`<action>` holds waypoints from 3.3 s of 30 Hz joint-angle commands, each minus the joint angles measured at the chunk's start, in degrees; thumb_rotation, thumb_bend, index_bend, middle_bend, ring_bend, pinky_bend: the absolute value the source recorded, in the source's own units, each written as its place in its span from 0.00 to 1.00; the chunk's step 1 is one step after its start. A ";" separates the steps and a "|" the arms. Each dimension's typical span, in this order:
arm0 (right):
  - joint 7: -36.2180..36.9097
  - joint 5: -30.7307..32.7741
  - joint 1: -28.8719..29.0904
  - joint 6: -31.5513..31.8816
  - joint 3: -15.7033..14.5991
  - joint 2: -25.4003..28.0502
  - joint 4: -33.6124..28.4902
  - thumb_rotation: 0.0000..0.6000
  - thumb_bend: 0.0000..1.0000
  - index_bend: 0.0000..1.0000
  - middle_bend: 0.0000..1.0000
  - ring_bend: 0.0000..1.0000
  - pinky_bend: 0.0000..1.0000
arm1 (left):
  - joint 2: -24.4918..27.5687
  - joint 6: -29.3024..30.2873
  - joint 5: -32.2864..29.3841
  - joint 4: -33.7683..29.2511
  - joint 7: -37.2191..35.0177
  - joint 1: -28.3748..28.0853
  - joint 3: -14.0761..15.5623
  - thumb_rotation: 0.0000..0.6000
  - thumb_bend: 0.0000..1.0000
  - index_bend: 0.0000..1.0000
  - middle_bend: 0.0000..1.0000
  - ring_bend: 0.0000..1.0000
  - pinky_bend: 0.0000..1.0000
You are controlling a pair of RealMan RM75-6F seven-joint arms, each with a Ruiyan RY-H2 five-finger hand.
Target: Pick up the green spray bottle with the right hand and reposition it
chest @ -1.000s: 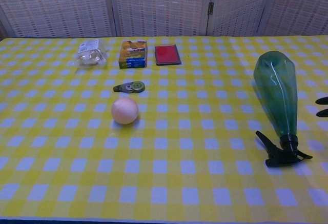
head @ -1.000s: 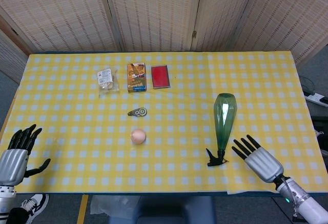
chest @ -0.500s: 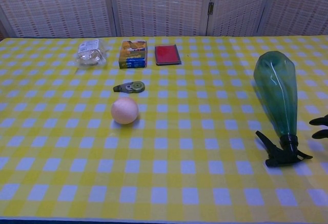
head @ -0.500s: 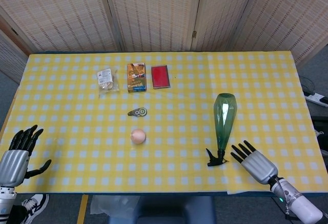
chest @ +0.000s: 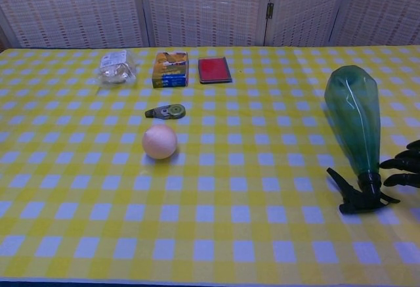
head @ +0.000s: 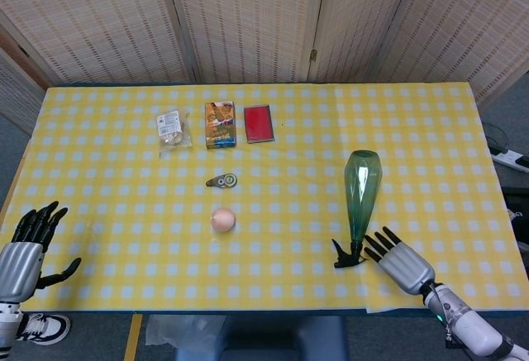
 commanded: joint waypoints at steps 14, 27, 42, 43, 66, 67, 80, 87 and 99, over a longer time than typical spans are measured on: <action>-3.40 5.25 4.32 -1.14 4.32 -5.97 -0.81 1.00 0.39 0.14 0.00 0.00 0.00 | 0.97 1.54 0.75 0.07 -2.29 0.55 0.03 0.84 0.32 0.00 0.00 0.05 0.00; -9.80 13.48 8.98 -1.80 8.65 -10.03 -0.27 1.00 0.39 0.14 0.00 0.00 0.00 | 1.75 2.89 1.80 -0.11 -3.32 1.09 0.30 0.84 0.32 0.00 0.00 0.05 0.00; -11.02 14.40 11.75 3.03 11.15 -8.29 -2.87 1.00 0.39 0.14 0.00 0.01 0.00 | 2.13 1.83 -0.24 -1.73 -2.25 1.36 -0.04 0.84 0.32 0.00 0.00 0.05 0.00; -11.50 14.92 12.21 2.68 11.23 -8.78 -2.34 1.00 0.39 0.14 0.00 0.00 0.00 | 2.17 1.85 -0.21 -1.79 -2.31 1.38 -0.03 0.84 0.32 0.00 0.00 0.05 0.00; -11.22 17.78 17.44 1.09 9.61 -21.52 14.62 1.00 0.39 0.27 0.02 0.03 0.00 | 3.11 1.63 -1.52 -1.84 -4.52 1.89 -0.54 0.83 0.32 0.00 0.00 0.05 0.00; -11.14 17.81 17.54 1.01 9.51 -21.76 15.03 1.00 0.39 0.28 0.03 0.04 0.00 | 3.07 1.57 -1.49 -1.79 -4.53 1.86 -0.54 0.83 0.32 0.00 0.00 0.05 0.00; -4.15 10.64 17.82 6.63 8.87 -26.80 23.11 1.00 0.39 0.52 0.22 0.18 0.03 | 2.68 1.60 -1.63 -0.92 -5.53 1.83 -0.86 0.83 0.33 0.00 0.00 0.05 0.00; 2.35 5.65 17.46 12.24 9.43 -26.68 24.09 1.00 0.39 0.63 0.30 0.24 0.10 | 2.64 1.86 -1.42 -0.80 -5.64 1.91 -0.91 0.84 0.33 0.00 0.00 0.05 0.00; 15.64 5.95 16.35 19.83 16.07 -23.11 15.01 1.00 0.39 0.69 0.36 0.29 0.15 | 2.66 1.34 -1.55 -0.99 -5.10 1.84 -0.82 0.84 0.33 0.00 0.00 0.05 0.00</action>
